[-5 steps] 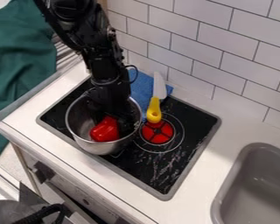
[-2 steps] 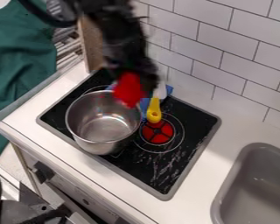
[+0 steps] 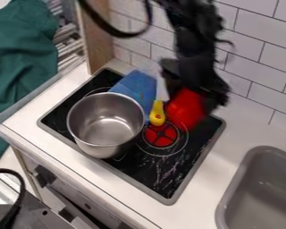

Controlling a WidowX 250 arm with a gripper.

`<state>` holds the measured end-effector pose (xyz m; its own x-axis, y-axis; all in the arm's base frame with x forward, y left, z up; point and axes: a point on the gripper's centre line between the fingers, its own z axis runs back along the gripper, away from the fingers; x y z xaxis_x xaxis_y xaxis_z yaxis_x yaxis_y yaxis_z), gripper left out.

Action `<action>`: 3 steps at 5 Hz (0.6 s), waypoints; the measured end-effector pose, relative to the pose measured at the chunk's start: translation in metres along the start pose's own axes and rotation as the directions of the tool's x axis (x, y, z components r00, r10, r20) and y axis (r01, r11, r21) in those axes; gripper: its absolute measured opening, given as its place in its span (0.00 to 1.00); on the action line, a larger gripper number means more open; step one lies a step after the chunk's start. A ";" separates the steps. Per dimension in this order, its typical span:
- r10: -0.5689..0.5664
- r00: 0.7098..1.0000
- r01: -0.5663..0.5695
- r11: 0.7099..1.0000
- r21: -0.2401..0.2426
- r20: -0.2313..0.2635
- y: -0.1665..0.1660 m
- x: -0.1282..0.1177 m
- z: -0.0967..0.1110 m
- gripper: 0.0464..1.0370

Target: Take out the red pepper from the silver pot to the upper right of the stove

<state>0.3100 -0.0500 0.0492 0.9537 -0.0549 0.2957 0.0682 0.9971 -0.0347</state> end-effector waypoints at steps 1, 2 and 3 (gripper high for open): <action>0.171 0.984 -0.172 0.985 -0.021 -0.049 -0.012 0.005 -0.018 0.81; 0.311 0.948 -0.313 0.949 -0.028 -0.063 -0.005 0.009 -0.033 0.81; 0.359 0.931 -0.362 0.932 -0.037 -0.068 0.005 0.015 -0.045 0.81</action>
<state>0.3375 -0.0478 0.0103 0.9321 0.3031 0.1983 -0.2706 0.9467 -0.1750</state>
